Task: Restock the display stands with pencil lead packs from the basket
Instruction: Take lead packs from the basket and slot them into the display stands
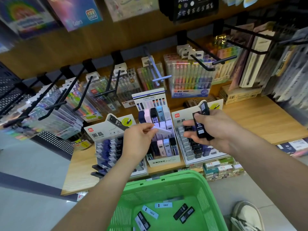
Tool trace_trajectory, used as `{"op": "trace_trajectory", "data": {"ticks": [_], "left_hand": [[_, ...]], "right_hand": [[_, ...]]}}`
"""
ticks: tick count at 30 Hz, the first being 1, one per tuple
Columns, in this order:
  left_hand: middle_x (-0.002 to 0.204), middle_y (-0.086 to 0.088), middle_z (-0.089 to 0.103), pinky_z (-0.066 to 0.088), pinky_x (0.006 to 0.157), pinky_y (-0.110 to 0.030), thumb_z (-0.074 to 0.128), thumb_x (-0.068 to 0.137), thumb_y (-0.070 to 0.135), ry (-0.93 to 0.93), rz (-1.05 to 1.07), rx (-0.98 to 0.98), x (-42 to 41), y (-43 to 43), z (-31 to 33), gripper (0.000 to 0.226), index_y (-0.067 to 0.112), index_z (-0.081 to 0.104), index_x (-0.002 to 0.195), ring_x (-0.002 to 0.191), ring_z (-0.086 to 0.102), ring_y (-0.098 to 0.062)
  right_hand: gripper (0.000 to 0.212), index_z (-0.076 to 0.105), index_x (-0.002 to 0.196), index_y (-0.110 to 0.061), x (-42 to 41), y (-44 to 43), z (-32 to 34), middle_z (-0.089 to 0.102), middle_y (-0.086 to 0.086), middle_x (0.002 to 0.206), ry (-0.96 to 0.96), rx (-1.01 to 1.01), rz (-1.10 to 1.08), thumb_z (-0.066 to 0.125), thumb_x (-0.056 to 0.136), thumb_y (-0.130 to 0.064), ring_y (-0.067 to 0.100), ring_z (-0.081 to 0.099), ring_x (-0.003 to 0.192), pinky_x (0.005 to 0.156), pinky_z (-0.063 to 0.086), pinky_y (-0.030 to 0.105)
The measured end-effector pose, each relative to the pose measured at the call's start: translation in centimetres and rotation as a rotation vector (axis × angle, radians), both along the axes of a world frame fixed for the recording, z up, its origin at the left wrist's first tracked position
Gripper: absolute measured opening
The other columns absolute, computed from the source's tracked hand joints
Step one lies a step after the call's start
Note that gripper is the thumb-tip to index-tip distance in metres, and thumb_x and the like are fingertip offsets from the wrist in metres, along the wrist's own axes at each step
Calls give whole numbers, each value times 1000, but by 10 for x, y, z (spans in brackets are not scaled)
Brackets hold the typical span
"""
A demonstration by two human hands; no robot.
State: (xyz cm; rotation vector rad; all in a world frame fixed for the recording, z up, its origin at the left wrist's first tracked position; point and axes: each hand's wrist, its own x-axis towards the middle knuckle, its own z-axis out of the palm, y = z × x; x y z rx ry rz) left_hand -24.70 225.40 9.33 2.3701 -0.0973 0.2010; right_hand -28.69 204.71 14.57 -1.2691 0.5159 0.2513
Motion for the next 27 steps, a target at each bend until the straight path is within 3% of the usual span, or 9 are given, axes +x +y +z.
{"op": "trace_trajectory", "data": {"ticks": [3, 8, 11, 14, 19, 23, 27], "left_hand": [[96, -1, 74, 51, 83, -24, 70, 86, 26, -70, -93, 134, 8, -11, -9, 25, 13, 73, 108, 83, 66, -12], [94, -9, 70, 48, 78, -32, 66, 89, 19, -168, -239, 334, 19, -23, -20, 15, 10, 75, 96, 89, 62, -25], [99, -9, 65, 42, 82, -31, 61, 91, 17, -158, -278, 407, 26, -30, -27, 17, 9, 73, 100, 97, 57, -26], [102, -6, 66, 46, 83, -32, 64, 89, 18, -158, -284, 382, 29, -39, -29, 23, 14, 69, 112, 97, 58, -23], [102, -7, 67, 49, 87, -38, 65, 87, 9, -142, -321, 381, 34, -39, -32, 19, 10, 72, 105, 99, 56, -26], [109, -2, 63, 41, 93, -26, 67, 84, 6, -110, -257, 326, 34, -33, -36, 30, 13, 70, 112, 106, 51, -20], [108, 1, 61, 44, 93, -24, 67, 84, 5, -79, -133, 210, 34, -28, -34, 31, 16, 70, 113, 102, 53, -17]], "right_hand": [[13, 56, 97, -16, -1, 1, 1, 74, 8, 95, -28, -58, 2, 46, 104, -19, 17, 66, 47, 38, 46, 20], [13, 60, 99, -11, 0, -1, 1, 76, 7, 88, -39, -134, 15, 51, 103, -20, 11, 58, 43, 38, 42, 19], [13, 61, 101, -10, -1, -2, 1, 76, 9, 89, -36, -145, 13, 52, 102, -20, 10, 57, 44, 38, 42, 20], [11, 59, 99, -11, -1, -4, 0, 76, 9, 87, -33, -147, 13, 53, 102, -20, 11, 57, 44, 38, 41, 20], [9, 58, 101, -12, 1, -6, -2, 75, 7, 83, -31, -148, 28, 53, 101, -20, 11, 58, 44, 39, 42, 19], [7, 61, 97, -14, 2, -6, -5, 69, 4, 74, -21, -138, 46, 55, 99, -18, 10, 57, 45, 40, 43, 19], [5, 58, 95, -10, 4, -6, -5, 62, 11, 82, 21, -84, 20, 57, 94, -5, 16, 58, 56, 42, 45, 21]]}}
